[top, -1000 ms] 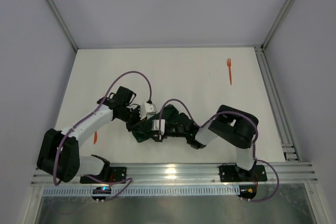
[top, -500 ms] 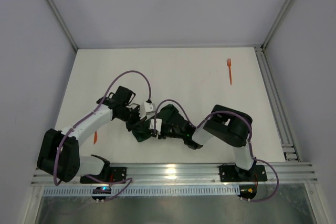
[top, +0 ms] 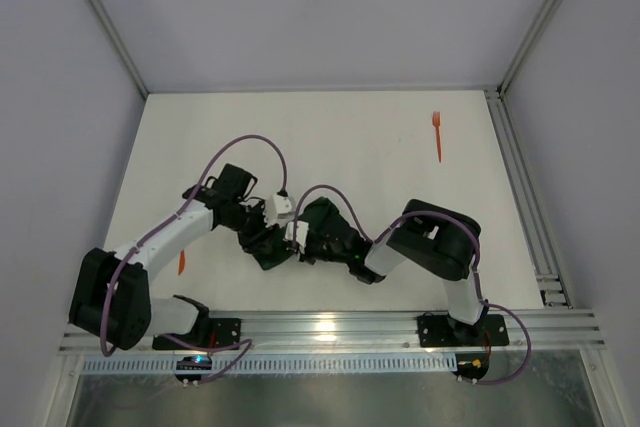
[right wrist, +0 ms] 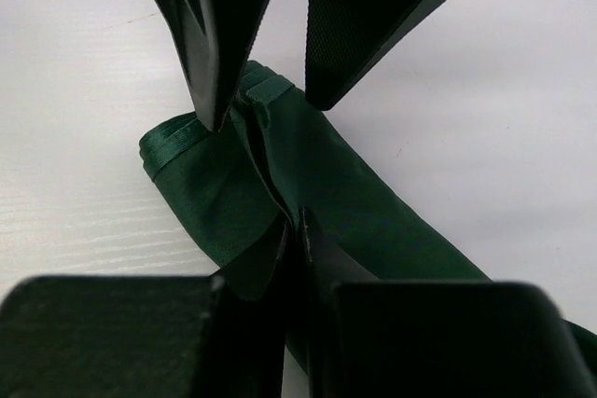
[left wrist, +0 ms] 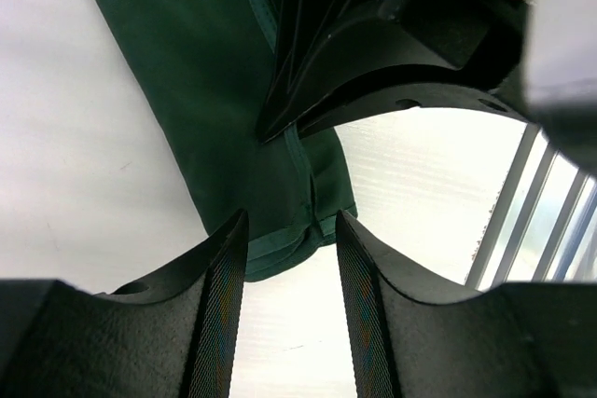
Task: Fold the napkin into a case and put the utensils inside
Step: Stuff the top corner of the smaller-rectangle-folded napkin at the center of the board.
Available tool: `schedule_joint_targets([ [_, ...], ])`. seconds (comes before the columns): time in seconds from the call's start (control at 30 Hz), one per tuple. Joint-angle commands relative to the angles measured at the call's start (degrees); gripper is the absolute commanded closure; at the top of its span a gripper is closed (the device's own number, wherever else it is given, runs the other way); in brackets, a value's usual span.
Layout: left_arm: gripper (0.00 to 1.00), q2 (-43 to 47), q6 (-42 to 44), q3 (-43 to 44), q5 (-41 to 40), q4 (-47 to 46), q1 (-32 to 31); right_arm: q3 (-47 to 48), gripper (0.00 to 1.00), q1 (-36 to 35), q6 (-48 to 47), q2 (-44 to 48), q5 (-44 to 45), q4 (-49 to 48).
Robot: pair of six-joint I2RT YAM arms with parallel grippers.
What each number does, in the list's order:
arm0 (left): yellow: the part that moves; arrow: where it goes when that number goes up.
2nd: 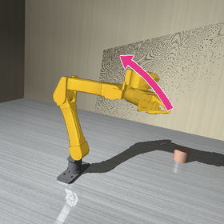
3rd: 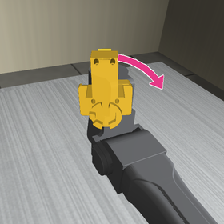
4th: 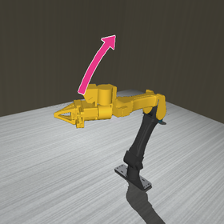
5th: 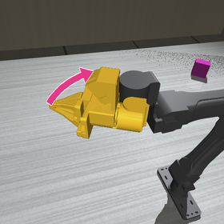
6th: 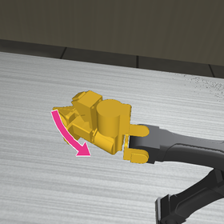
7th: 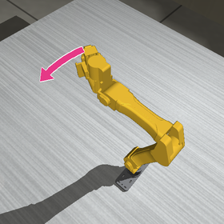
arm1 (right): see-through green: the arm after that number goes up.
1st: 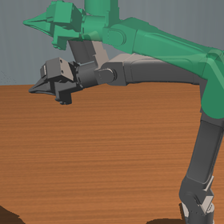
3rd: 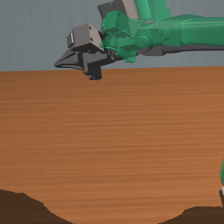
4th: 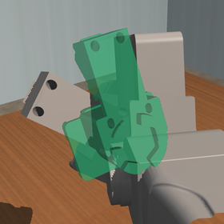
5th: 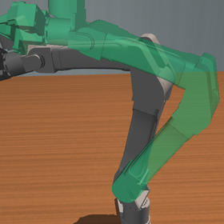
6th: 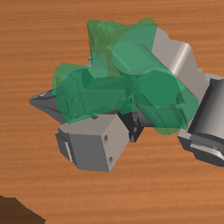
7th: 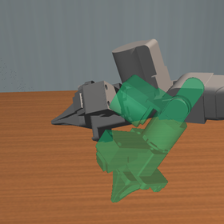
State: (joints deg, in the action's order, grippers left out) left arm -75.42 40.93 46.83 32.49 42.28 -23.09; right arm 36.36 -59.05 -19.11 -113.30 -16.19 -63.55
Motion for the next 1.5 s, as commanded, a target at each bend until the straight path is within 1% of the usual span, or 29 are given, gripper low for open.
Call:
schedule_joint_targets([
  [0.0,0.56,2.6,0.2,1.3,3.2,0.4,1.5,2.3,0.92,0.4,2.3,0.0,0.7,-1.2],
  [0.07,0.57,3.3,0.2,2.5,6.6,2.2,2.8,2.3,0.96,0.6,2.3,0.0,0.5,-1.6],
  [0.13,0.57,3.8,-0.1,5.3,10.1,5.2,4.8,2.3,0.96,0.8,2.3,-0.2,0.3,-1.8],
  [0.27,0.58,3.5,-1.1,8.1,12.7,7.4,7.4,2.2,0.96,0.8,1.5,0.4,0.6,-1.9],
  [0.37,0.60,3.8,-4.7,7.5,13.6,4.0,10.4,2.1,0.96,0.8,0.0,0.8,0.9,-2.4],
  [0.4,0.60,3.8,-6.7,7.1,12.5,1.9,11.8,2.0,0.96,0.8,-1.0,0.8,0.9,-3.0],
  [0.43,0.60,3.7,-9.1,6.3,10.5,-3.7,12.1,1.6,0.96,0.8,-1.4,0.8,1.0,-4.3],
  [0.47,0.59,3.4,-13.2,5.6,8.1,-6.7,12.1,1.5,0.96,0.8,-1.8,0.8,1.4,-4.7],
  [0.53,0.57,1.6,-15.2,4.3,5.7,-13.1,11.8,1.6,0.96,0.7,-3.5,1.2,2.1,-4.9],
  [0.57,0.57,0.7,-15.8,4.1,4.4,-14.3,11.4,1.5,0.96,0.7,-4.0,1.4,2.6,-5.1],
  [0.63,0.57,-2.5,-15.4,3.9,1.9,-15.6,9.8,1.3,0.96,0.7,-5.3,1.8,3.1,-6.2],
  [0.77,0.52,-6.1,-13.8,2.8,2.6,-17.1,9.1,1.9,0.96,0.7,-7.2,2.4,3.4,-6.2],
  [0.9,0.50,-8.0,-11.8,2.6,3.8,-15.2,8.1,2.2,0.96,0.7,-8.7,2.1,4.3,-7.0],
  [1.0,0.48,-9.2,-9.0,2.1,3.4,-13.0,6.8,2.6,0.96,0.8,-8.0,1.9,5.5,-7.4],
  [1.13,0.46,-9.3,-5.9,0.9,3.3,-11.4,6.3,3.4,0.96,0.8,-6.4,2.2,7.0,-6.9],
  [1.33,0.44,-8.5,-3.9,-1.3,0.9,-11.6,4.0,3.4,0.96,0.8,-5.0,2.0,8.2,-8.4],
  [1.47,0.38,-6.5,-2.3,-2.4,1.9,-9.9,4.0,3.9,0.96,0.8,-3.9,1.9,8.5,-7.8],
])
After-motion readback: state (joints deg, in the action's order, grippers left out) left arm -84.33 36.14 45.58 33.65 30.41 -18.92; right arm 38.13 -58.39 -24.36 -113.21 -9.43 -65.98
